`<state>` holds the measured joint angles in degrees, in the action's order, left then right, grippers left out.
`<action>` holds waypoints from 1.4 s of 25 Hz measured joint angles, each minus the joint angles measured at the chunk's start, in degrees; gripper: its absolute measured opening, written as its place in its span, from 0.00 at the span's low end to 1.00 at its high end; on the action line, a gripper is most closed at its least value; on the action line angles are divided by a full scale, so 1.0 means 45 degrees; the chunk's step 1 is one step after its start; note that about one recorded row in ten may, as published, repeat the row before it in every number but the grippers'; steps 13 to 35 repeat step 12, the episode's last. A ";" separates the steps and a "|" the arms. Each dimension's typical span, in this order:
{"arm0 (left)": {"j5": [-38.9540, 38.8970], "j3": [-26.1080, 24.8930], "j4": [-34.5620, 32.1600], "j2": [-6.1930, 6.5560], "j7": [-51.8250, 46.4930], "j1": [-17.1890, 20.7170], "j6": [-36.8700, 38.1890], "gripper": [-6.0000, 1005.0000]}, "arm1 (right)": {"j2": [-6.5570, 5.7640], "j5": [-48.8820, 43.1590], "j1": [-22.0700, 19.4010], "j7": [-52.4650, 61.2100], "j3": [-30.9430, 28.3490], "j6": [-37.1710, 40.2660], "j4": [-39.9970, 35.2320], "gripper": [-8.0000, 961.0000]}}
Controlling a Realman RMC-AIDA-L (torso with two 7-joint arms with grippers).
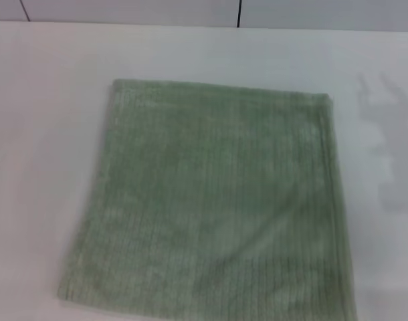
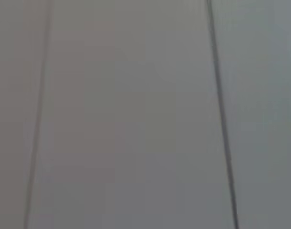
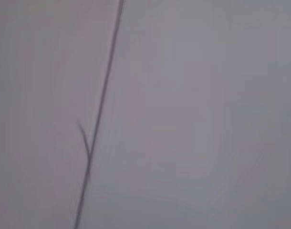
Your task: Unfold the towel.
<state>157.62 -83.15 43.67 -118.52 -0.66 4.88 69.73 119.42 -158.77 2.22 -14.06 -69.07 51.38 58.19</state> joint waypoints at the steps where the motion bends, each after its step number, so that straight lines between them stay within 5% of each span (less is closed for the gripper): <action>1: -0.0198 -0.0018 -0.0616 -0.0004 -0.0312 -0.0216 0.0385 0.26 | -0.0009 0.0018 0.0440 0.0319 0.0236 0.2082 -0.1461 0.43; 3: -0.0748 -0.0051 -0.2632 -0.0010 -0.0969 -0.1029 0.1604 0.36 | 0.0028 0.0660 0.1500 0.1576 0.0467 0.6621 -0.4662 0.44; 10: -0.1270 -0.0084 -0.5079 -0.0036 -0.0950 -0.2246 0.3236 0.69 | -0.0012 0.2408 0.1900 0.1914 0.0775 0.8460 -0.5826 0.47; 35: -0.1358 -0.0086 -0.5217 -0.0037 -0.0950 -0.2374 0.3263 0.69 | -0.0012 0.2432 0.1871 0.1915 0.0774 0.8390 -0.5837 0.47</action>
